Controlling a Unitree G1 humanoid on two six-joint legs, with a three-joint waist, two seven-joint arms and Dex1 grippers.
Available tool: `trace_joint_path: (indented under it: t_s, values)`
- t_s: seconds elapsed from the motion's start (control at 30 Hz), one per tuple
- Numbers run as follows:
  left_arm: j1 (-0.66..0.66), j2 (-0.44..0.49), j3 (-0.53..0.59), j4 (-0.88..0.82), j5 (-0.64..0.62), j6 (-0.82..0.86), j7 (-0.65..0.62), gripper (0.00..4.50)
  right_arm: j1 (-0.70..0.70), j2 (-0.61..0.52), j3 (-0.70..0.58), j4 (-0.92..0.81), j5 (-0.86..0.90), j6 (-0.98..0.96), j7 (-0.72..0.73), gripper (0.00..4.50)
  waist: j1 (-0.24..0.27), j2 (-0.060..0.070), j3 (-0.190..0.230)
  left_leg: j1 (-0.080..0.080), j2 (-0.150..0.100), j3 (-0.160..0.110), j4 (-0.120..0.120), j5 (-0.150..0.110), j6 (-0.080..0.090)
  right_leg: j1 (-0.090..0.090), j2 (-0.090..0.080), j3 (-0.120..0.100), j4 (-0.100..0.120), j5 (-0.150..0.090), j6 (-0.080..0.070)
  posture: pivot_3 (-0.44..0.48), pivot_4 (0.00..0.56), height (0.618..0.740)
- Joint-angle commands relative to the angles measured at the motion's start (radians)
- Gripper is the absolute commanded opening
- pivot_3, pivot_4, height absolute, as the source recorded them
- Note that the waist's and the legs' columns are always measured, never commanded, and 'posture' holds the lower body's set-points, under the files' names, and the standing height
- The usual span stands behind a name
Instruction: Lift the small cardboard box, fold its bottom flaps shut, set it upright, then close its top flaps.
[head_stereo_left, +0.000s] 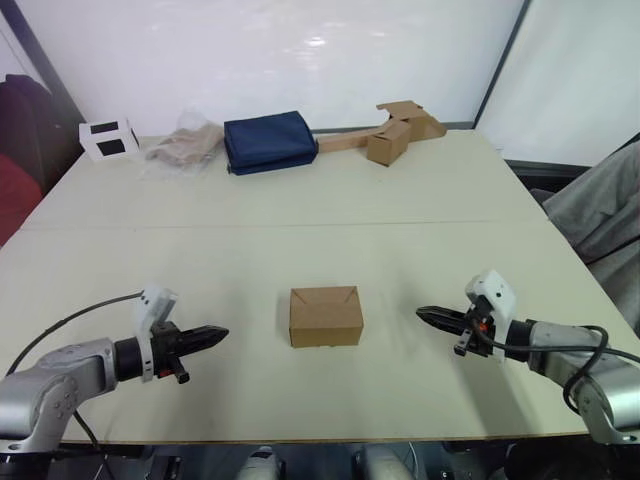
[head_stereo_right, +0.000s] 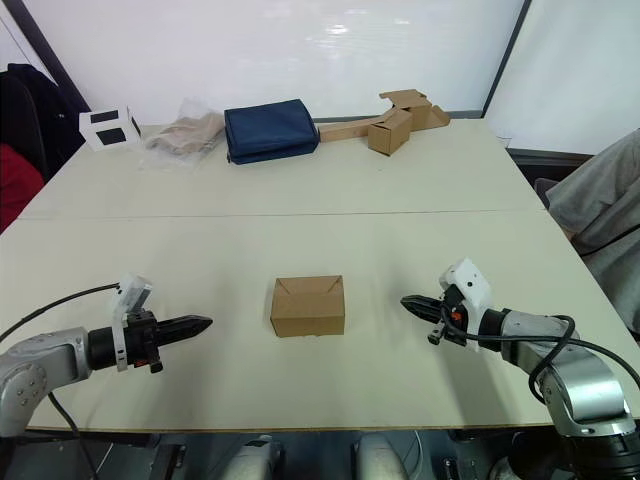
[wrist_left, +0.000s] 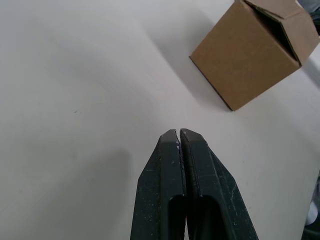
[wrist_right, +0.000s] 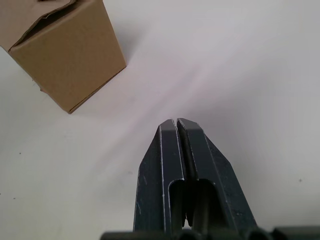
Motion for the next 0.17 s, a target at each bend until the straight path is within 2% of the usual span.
trace_joint_path:
  t_s: [0.03,0.17]
  values:
    - [0.010,-0.001,0.023,-0.023,-0.018,-0.004,0.004,0.06,0.007,0.005,0.001,-0.009,0.003,-0.023,0.007,0.00,0.000,0.000,0.000,0.000,0.000,0.000,0.000,0.000,0.000,0.000,0.000,0.000,0.000,0.000,0.000,0.000,0.150,0.740]
    - [0.010,-0.029,0.033,-0.018,-0.037,-0.004,0.018,0.06,-0.004,0.003,0.009,0.003,0.001,-0.029,0.012,0.00,-0.001,0.000,0.000,0.000,0.000,0.000,0.000,0.000,0.000,0.000,0.000,0.000,0.000,0.000,0.000,0.000,0.150,0.740]
